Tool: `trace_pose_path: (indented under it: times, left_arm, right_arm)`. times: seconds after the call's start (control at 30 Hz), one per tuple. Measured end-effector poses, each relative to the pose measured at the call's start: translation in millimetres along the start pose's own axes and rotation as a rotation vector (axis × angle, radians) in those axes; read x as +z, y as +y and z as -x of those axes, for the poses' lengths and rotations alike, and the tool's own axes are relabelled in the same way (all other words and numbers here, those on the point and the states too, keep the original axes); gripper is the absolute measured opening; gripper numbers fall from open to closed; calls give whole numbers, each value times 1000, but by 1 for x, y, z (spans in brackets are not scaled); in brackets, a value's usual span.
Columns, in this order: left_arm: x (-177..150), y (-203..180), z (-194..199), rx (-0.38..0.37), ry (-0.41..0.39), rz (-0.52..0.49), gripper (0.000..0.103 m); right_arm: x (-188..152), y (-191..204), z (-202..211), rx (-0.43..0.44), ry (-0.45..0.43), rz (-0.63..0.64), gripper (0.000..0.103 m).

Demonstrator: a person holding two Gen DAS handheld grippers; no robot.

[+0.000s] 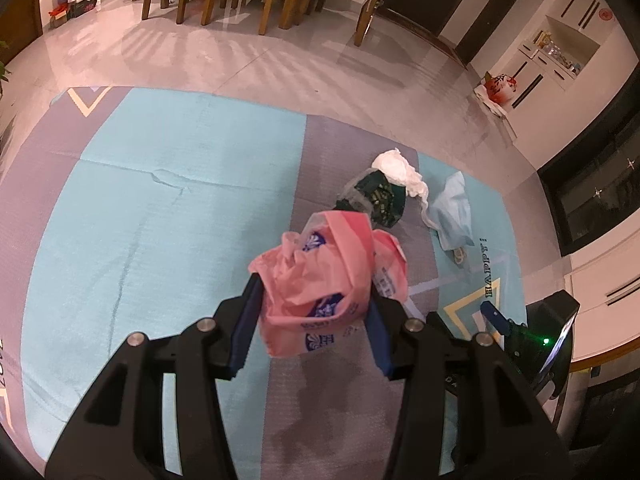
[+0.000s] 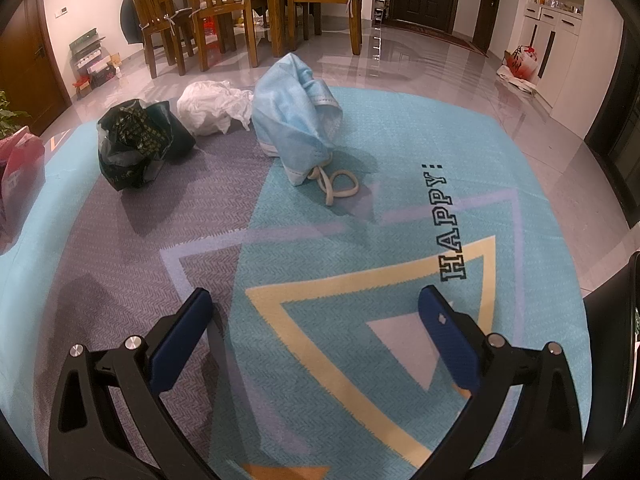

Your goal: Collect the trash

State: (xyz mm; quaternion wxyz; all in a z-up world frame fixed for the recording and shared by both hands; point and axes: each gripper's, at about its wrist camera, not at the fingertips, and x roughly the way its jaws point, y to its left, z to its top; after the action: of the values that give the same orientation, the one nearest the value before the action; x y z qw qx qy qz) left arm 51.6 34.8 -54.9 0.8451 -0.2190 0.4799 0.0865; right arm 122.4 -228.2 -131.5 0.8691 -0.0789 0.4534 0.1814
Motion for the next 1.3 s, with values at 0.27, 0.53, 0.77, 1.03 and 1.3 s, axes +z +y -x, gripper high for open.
trace_pose_path:
  times: [0.27, 0.53, 0.77, 1.03, 1.3]
  left_arm:
    - [1, 3, 0, 4, 3, 2, 48]
    - [2, 3, 1, 5, -1, -2, 48]
    - [6, -3, 6, -4, -24, -6, 48]
    - [9, -12, 15, -46, -46, 11, 48]
    - [14, -15, 24, -69, -78, 43, 48]
  right_arm:
    - [0, 0, 0, 0, 0, 0, 101]
    - [0, 0, 0, 0, 0, 0, 101]
    - [0, 0, 0, 0, 0, 0, 101]
    - [0, 0, 0, 0, 0, 0, 101]
    - [0, 0, 0, -4, 1, 1, 101]
